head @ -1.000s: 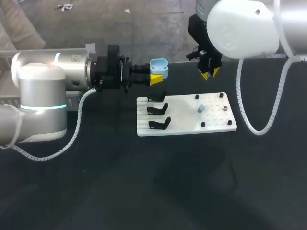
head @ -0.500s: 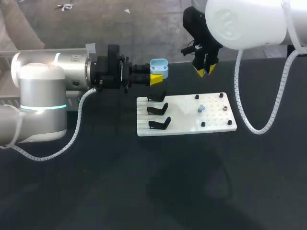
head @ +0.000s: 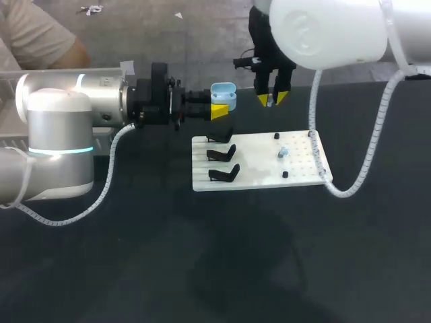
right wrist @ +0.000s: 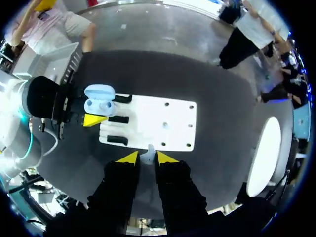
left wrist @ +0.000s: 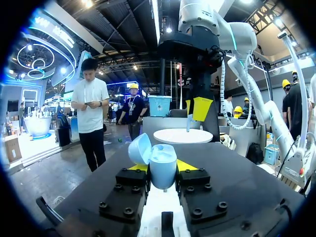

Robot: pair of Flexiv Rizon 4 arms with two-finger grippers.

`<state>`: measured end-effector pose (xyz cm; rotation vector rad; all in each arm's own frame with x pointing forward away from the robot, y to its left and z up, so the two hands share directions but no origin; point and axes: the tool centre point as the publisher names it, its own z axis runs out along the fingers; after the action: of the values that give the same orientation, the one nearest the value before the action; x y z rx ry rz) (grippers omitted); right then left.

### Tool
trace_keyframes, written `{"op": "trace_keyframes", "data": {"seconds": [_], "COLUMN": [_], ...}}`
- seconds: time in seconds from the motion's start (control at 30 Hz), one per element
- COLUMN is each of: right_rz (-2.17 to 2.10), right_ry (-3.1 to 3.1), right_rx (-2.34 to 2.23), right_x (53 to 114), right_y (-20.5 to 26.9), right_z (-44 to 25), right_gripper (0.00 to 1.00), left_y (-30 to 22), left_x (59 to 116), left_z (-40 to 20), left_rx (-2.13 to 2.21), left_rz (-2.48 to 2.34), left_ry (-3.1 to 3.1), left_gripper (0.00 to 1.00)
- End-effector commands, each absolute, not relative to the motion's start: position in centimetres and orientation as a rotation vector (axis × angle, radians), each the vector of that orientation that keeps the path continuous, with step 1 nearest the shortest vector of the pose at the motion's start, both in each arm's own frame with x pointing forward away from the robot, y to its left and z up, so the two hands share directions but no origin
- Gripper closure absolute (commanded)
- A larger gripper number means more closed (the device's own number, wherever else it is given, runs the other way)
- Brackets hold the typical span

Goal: Pick up each earbud case from the left stands, insert the matching earbuds, close the lid, and place the case in the box.

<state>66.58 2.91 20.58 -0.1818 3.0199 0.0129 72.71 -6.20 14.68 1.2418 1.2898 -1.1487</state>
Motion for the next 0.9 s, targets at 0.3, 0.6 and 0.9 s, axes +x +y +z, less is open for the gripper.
{"op": "trace_keyframes", "data": {"seconds": [0.3, 0.6, 0.9], "right_rz": [0.024, 0.024, 0.021], "right_ry": [3.032, 3.032, 3.060], "right_rx": [0.580, 0.580, 0.599], "right_x": [65.5, 65.5, 65.9], "right_y": [4.9, 4.9, 6.2], "right_z": [22.2, 22.2, 22.6], "right_gripper": [1.00, 1.00, 1.00], "left_y": [-6.2, -6.2, -6.2], "left_x": [72.5, 72.5, 72.5], "left_z": [14.6, 14.6, 14.6], "left_rx": [1.236, 1.236, 1.236], "left_rz": [-1.143, -1.143, -1.143], "left_ry": [1.286, 1.286, 1.286], "left_gripper": [1.00, 1.00, 1.00]}}
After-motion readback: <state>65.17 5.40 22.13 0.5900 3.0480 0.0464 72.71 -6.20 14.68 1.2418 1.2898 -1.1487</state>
